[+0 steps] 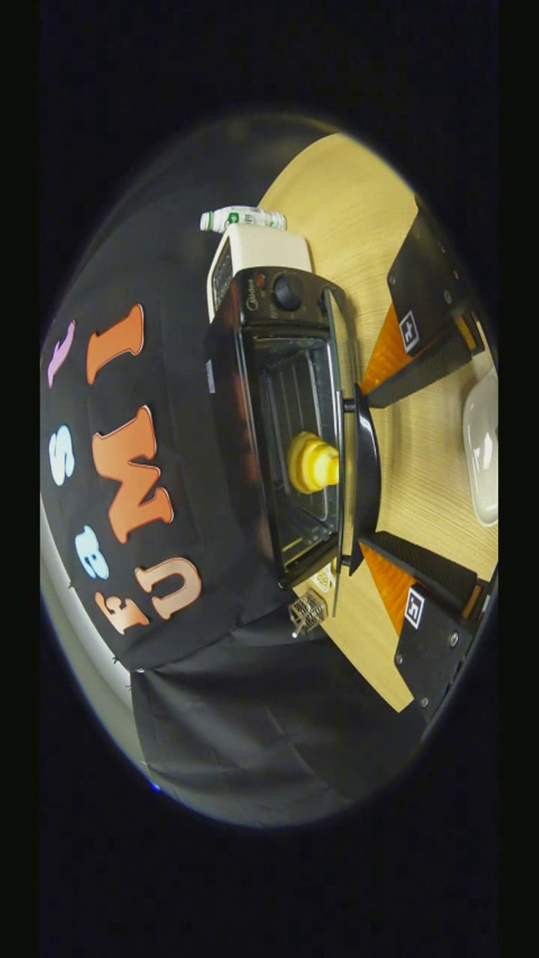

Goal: Open the toaster oven, put the food inside, and close the toaster oven door.

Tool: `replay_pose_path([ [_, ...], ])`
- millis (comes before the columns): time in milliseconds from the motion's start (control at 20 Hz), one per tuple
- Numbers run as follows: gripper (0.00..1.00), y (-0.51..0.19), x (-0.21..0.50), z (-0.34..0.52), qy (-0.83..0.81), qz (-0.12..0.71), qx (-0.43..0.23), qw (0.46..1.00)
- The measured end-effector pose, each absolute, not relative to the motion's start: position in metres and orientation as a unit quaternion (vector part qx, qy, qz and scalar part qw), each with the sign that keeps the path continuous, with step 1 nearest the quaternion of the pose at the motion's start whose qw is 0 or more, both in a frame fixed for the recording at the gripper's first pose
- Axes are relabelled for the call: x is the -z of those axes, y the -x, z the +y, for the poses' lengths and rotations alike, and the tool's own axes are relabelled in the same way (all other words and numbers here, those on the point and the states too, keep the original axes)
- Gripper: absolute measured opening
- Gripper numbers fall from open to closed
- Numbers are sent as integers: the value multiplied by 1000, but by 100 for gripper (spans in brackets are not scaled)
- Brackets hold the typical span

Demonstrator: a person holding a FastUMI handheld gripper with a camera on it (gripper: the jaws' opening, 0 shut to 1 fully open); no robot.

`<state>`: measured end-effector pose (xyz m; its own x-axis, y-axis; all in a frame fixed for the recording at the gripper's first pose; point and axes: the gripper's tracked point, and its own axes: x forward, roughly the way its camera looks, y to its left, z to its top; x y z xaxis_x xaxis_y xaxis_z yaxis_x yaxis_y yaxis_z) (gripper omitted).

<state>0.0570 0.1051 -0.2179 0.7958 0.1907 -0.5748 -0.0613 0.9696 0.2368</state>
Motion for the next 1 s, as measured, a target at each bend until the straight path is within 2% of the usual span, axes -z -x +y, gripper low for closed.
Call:
replay_pose_path([
  [350,99,-102,204,95,-42,273,-27,961],
  [600,97,-119,194,96,8,242,-22,970],
  [1000,97,-93,154,105,-20,201,-43,978],
])
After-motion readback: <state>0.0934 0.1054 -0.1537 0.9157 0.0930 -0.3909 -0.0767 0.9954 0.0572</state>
